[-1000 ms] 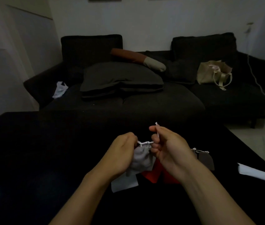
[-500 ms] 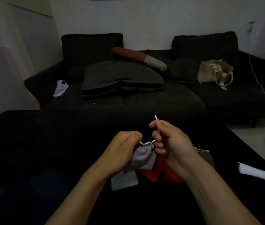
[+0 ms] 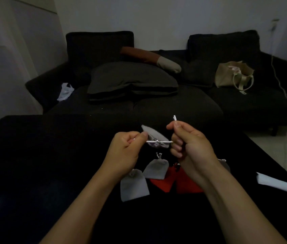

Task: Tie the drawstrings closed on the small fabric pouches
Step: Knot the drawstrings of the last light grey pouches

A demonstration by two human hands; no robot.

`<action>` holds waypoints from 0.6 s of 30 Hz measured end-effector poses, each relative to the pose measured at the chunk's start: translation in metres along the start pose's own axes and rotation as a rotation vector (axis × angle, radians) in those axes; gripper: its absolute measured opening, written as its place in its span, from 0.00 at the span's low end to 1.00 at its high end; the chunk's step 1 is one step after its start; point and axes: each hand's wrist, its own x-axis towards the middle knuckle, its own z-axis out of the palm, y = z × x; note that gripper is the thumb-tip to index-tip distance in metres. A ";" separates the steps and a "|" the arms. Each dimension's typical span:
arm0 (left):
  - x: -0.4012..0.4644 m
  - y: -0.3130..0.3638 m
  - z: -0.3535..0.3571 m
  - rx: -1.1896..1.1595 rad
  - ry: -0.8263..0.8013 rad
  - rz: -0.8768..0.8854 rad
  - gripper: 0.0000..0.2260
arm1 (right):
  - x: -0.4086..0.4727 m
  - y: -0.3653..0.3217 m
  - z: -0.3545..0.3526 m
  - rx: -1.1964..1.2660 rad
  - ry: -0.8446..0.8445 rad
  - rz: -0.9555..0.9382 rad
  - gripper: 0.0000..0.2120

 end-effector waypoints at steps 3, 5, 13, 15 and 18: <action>-0.003 -0.001 0.001 -0.075 -0.052 -0.049 0.23 | -0.002 0.004 0.002 -0.016 -0.047 0.015 0.13; -0.004 -0.002 0.005 -0.077 -0.089 -0.088 0.20 | -0.003 0.008 0.007 -0.038 -0.072 0.029 0.13; -0.003 -0.004 0.007 -0.014 0.009 -0.027 0.22 | 0.002 -0.002 -0.005 -0.144 0.060 -0.047 0.13; -0.004 -0.006 0.009 -0.019 0.005 -0.032 0.24 | -0.001 0.003 -0.002 -0.118 -0.012 0.014 0.13; -0.001 -0.006 0.004 -0.053 0.044 -0.032 0.24 | -0.001 0.003 0.000 -0.080 -0.034 0.009 0.13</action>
